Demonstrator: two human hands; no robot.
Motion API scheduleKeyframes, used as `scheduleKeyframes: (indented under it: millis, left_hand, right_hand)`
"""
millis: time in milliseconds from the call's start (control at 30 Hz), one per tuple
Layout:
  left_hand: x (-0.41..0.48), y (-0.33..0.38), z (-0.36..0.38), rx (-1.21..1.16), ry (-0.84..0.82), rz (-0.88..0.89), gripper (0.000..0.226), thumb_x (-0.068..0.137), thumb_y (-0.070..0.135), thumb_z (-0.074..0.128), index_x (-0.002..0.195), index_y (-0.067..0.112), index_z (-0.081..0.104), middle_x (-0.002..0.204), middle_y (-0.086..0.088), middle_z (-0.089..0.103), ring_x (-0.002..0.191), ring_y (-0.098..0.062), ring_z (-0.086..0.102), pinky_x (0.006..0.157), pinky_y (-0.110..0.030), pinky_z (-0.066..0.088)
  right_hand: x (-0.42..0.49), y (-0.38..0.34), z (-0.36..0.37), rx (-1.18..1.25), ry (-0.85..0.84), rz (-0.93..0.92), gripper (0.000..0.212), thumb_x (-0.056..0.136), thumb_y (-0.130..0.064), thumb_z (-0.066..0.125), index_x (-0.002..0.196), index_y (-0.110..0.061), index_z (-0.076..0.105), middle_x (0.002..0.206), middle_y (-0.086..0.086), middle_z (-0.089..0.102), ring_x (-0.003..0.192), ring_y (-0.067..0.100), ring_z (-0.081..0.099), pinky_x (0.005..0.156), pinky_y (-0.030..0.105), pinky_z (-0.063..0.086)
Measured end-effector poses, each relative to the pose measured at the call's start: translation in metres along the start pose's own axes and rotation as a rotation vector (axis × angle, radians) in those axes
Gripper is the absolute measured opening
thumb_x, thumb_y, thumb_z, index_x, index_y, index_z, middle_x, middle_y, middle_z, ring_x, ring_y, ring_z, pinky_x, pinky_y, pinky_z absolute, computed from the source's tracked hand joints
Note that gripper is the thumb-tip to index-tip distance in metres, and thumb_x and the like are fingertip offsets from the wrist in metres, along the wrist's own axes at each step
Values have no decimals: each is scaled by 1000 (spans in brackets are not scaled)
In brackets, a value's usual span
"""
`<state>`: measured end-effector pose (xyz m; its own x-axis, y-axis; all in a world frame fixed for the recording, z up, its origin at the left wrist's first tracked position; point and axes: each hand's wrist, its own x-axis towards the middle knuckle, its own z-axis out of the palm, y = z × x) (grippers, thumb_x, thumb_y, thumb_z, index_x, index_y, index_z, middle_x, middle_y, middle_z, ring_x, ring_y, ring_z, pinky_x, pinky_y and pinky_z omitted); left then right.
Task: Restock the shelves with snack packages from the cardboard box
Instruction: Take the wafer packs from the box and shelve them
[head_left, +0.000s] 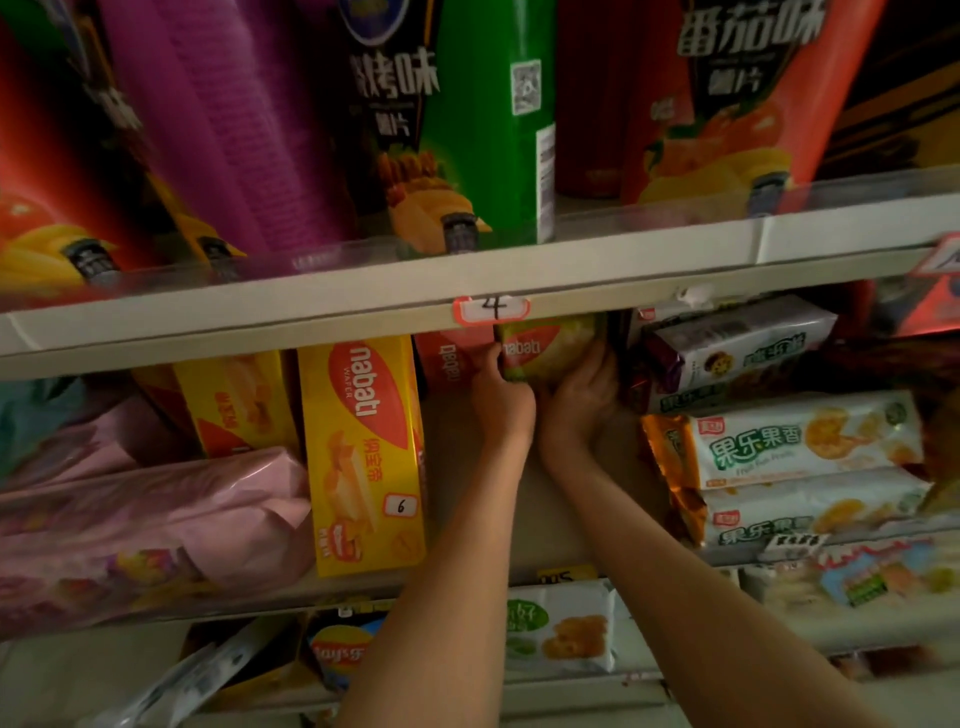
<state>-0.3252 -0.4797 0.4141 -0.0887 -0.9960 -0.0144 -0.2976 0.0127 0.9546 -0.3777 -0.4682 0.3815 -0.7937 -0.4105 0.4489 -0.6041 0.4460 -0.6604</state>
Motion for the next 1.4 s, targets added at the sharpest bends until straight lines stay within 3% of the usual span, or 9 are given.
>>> scheduleKeyframes:
  millis: [133, 267, 633, 733, 867, 1033, 1167, 1333, 1400]
  left_hand:
    - [-1, -2, 4, -21, 44, 18, 46, 88, 0, 46, 132, 14, 49, 129, -13, 56, 120, -30, 51, 102, -38, 41]
    - [-2, -3, 5, -75, 61, -6, 36, 87, 2, 49, 122, 8, 56, 121, -14, 62, 116, -30, 55, 96, -33, 44]
    - [-9, 12, -4, 140, -95, -96, 69, 76, 2, 43, 142, 24, 35, 140, -10, 46, 130, -31, 43, 108, -43, 37]
    - [-29, 22, -20, 228, -58, -110, 67, 74, 12, 44, 137, 33, 37, 130, -9, 55, 121, -32, 52, 101, -43, 44]
    - [-74, 46, -51, 189, -225, -172, 44, 90, 3, 42, 132, 14, 51, 136, -9, 53, 126, -26, 48, 103, -30, 36]
    - [-138, 42, -115, 92, -211, -298, 32, 93, 6, 45, 121, 11, 58, 127, -10, 60, 119, -26, 54, 101, -32, 41]
    - [-195, 16, -186, -13, -50, -474, 26, 91, 14, 49, 107, 1, 64, 113, -21, 65, 109, -33, 60, 95, -42, 46]
    - [-255, -21, -259, -131, 203, -643, 23, 96, 4, 43, 108, 0, 61, 99, -15, 62, 93, -23, 57, 84, -36, 44]
    - [-285, -60, -287, -177, 294, -765, 20, 95, 5, 46, 111, 4, 58, 106, -16, 61, 100, -29, 58, 93, -40, 45]
  right_hand:
    - [-4, 0, -1, -10, -82, 51, 53, 74, -5, 67, 123, 7, 53, 106, 28, 62, 85, 44, 62, 67, 42, 53]
    - [-2, 3, -2, 39, -160, 69, 51, 93, -11, 34, 141, 4, 29, 136, 27, 41, 121, 41, 43, 99, 42, 36]
    - [-8, -6, -25, 288, -308, 74, 68, 87, -7, 56, 145, -1, 22, 149, 21, 25, 134, 36, 30, 109, 42, 27]
    - [-14, -16, -47, 199, -321, 121, 47, 97, -24, 45, 140, -7, 36, 144, 19, 37, 130, 32, 39, 106, 38, 32]
    - [-39, -30, -94, 103, -594, -53, 52, 96, -4, 39, 144, 1, 20, 146, 20, 27, 134, 33, 27, 111, 34, 25]
    - [-86, -56, -169, 65, -804, -344, 48, 91, 2, 40, 138, 4, 32, 141, 20, 34, 126, 36, 33, 108, 39, 29]
    - [-149, -83, -192, 157, -1052, -460, 47, 83, -6, 38, 126, 10, 47, 118, 29, 52, 107, 45, 50, 92, 48, 44]
    - [-225, -119, -189, 128, -1410, -608, 44, 88, -4, 54, 130, 4, 45, 135, 22, 45, 129, 34, 39, 106, 32, 26]
    - [-266, -128, -185, 84, -1581, -651, 48, 87, -8, 57, 133, -1, 43, 137, 18, 43, 130, 30, 38, 106, 30, 27]
